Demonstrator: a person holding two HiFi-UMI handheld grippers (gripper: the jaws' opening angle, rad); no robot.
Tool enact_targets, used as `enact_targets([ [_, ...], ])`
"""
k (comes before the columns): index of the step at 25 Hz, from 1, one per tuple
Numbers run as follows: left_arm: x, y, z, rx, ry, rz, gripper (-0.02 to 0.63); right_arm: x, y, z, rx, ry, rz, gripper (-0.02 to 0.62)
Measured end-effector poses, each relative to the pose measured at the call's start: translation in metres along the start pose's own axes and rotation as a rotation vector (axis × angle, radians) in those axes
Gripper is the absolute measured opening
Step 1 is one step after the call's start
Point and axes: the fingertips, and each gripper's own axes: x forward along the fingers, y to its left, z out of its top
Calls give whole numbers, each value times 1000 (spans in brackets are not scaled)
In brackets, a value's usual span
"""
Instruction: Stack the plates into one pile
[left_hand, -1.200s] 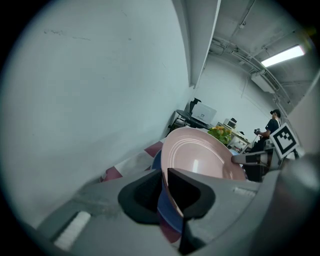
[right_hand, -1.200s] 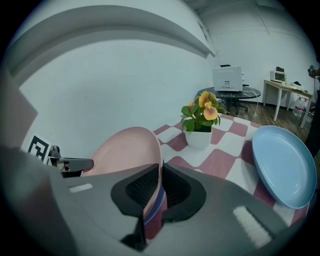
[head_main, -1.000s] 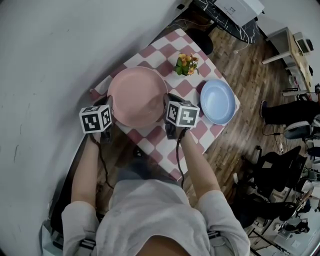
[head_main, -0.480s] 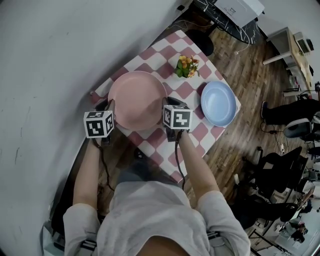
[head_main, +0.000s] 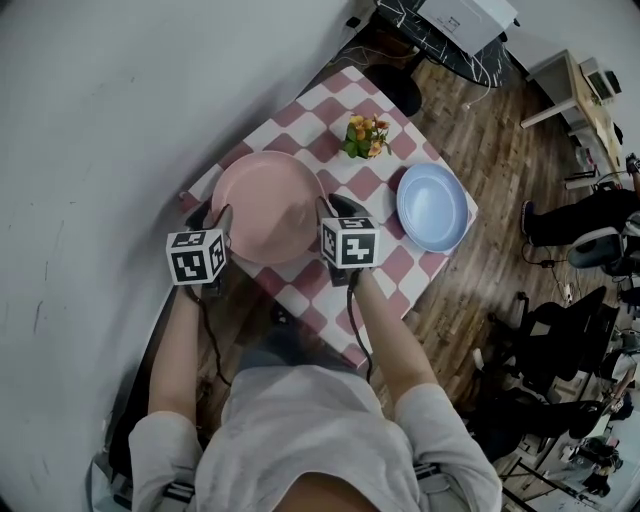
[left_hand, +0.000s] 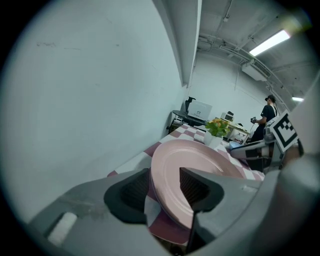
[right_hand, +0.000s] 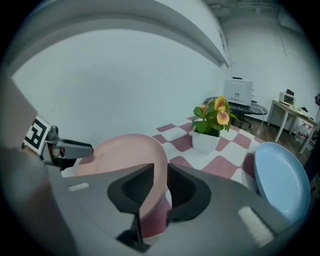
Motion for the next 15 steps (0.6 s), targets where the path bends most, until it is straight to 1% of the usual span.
enact_targets([
  [3, -4, -3, 9, 25, -28, -4, 204, -12, 3, 9, 28, -50, 13, 59],
  [4, -7, -5, 14, 40, -43, -3, 183, -18, 3, 12, 42, -70, 16, 30],
  [5, -11, -9, 21, 60, -63, 0, 145, -24, 4, 15, 55, -92, 22, 3],
  [6, -15, -13, 28, 83, -88, 5, 101, -31, 4, 18, 67, -116, 32, 3],
  [9, -27, -31, 48, 150, -168, 2, 6, -54, 2, 30, 84, -195, 47, 3],
  [12, -43, -56, 72, 184, -254, -37, 6, -82, -4, 43, 86, -285, 34, 2],
  [15, -61, -84, 98, 188, -354, -93, 6, -114, -11, 59, 57, -388, 2, 3],
])
